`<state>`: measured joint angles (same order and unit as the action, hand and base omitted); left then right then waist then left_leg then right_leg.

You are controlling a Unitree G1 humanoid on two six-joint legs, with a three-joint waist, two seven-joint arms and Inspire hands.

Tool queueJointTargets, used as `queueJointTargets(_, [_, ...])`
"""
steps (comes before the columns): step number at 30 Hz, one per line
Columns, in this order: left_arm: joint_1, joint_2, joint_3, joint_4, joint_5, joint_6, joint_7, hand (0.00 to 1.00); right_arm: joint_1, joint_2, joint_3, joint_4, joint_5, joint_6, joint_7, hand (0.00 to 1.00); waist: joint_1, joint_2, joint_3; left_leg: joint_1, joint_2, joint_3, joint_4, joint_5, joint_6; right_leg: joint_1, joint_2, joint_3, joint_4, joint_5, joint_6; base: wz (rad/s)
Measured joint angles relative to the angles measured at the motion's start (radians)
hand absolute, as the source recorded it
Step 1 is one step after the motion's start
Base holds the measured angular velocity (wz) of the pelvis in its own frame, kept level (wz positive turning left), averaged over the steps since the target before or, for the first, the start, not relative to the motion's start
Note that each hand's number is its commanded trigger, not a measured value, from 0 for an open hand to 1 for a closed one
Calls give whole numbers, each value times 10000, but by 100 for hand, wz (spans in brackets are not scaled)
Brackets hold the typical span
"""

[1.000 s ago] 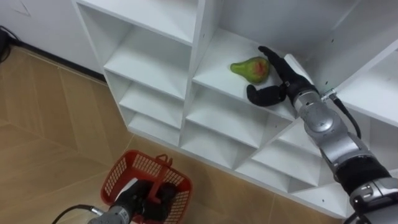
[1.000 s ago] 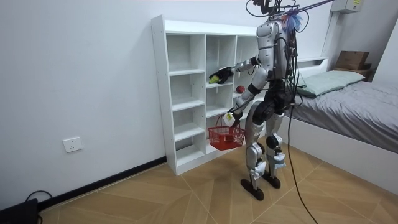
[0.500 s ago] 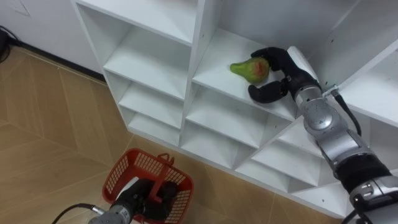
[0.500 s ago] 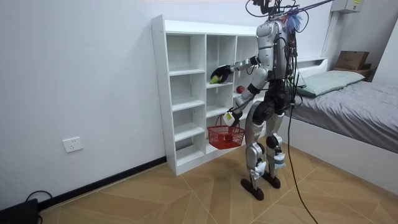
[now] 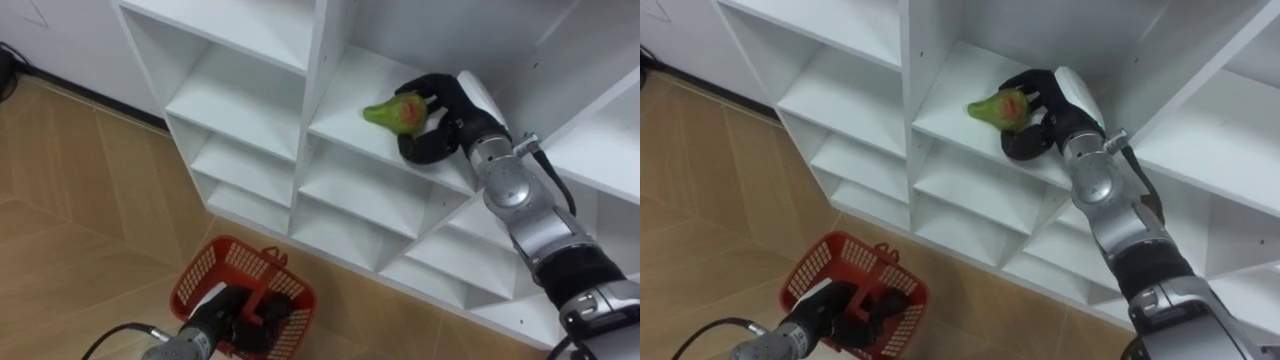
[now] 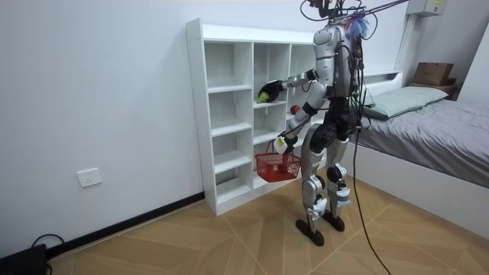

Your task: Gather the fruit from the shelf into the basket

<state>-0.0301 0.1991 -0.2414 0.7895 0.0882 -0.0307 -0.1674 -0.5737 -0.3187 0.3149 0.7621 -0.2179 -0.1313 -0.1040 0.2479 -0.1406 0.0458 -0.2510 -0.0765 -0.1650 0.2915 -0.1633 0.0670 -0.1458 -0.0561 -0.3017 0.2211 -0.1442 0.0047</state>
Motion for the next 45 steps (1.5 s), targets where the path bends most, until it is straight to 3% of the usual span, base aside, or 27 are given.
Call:
queueJointTargets(21, [0,-11,11,5,-157,-137,311,100,-18,-21,-3,-64,632,-125,138,100,-13,159,-19,14,3,14,28,3,2,-17,-5,-9,-2,-1,1,0])
queueJointTargets(25, [1,-68,9,5,-135,-207,472,100,131,32,6,-429,621,-149,278,100,-65,177,-21,19,25,203,12,2,4,-56,-9,5,-9,0,0,-7])
queueJointTargets(30, [-8,-186,20,-71,-125,-228,769,100,874,177,107,-1356,677,-216,351,100,-385,417,-131,34,45,431,31,6,12,-20,-34,93,-12,-1,1,-1])
queueJointTargets(37, [-119,-320,38,-159,-133,-264,1207,100,1884,404,265,-2351,1027,-211,538,100,-642,545,-170,201,147,633,-88,7,14,35,41,350,-11,0,0,-8])
queueJointTargets(41, [-115,-426,80,-159,-110,-496,1306,100,2504,400,130,-3120,1024,-223,995,100,-912,693,-240,270,169,804,-87,6,16,33,46,560,-3,2,-4,-12])
queueJointTargets(45, [-179,-591,289,-159,-141,-646,1568,100,3029,410,129,-3779,1024,-231,1425,100,-1203,743,-243,325,205,988,-100,5,17,38,58,568,15,18,-29,-9])
